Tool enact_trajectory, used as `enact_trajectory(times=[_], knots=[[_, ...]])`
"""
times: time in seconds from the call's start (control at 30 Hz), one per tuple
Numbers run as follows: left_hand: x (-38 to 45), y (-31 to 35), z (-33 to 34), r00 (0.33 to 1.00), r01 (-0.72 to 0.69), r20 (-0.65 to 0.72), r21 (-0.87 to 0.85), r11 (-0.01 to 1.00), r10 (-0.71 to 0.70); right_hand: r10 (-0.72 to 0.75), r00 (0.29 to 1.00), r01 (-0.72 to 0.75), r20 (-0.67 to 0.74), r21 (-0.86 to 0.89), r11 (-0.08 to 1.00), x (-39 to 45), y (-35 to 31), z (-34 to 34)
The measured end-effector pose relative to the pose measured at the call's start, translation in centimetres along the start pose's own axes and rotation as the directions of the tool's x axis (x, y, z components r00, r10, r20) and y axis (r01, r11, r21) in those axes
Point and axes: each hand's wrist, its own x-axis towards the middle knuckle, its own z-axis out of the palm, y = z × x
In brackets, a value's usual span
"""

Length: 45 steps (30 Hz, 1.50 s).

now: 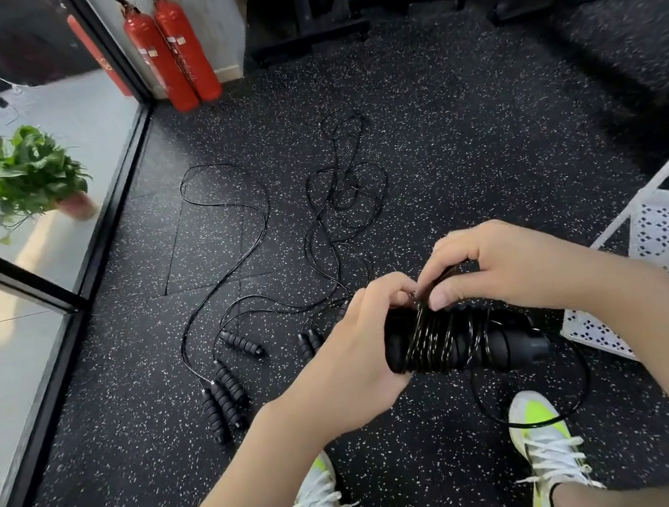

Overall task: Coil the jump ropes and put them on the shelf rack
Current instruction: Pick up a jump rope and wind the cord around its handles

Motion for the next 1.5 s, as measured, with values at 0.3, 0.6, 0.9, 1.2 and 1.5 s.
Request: enact_trajectory(times=[0.3,0.6,0.9,1.2,1.5], knots=[[0.4,-1.0,1.1,0.997,-0.079,-0.002,0.132,0.988,0.08,0.108,0.992,-0.128,0.068,0.518,0.846,0.7,3.3,1.6],[1.0,-1.1,0.7,0.925,-0.048,-0.365,0.157,0.986,0.103,0.145,0.985,0.005,-0.09,0.865,0.502,1.4,3.4,5.0],[2.0,0.1,0.7,0.76,0.235,-0.587,-0.154,0.96,-0.28,0.161,0.887,-0.06,-0.432,0.239,0.969,2.1,-0.4,9.1],[3.5,-0.7,-0.6,0.693,0.16,-0.505,-0.588,0.793,-0.514,0.09,0.924,-0.054,-0.372,0.107,0.993,1.0,-2.5,8.6],[4.2,0.3,-0.8,0.801,-0.067,-0.309,-0.897,0.437,-0.512,-0.334,0.726,0.243,-0.601,-0.229,0.942,1.4,-1.3,6.6]])
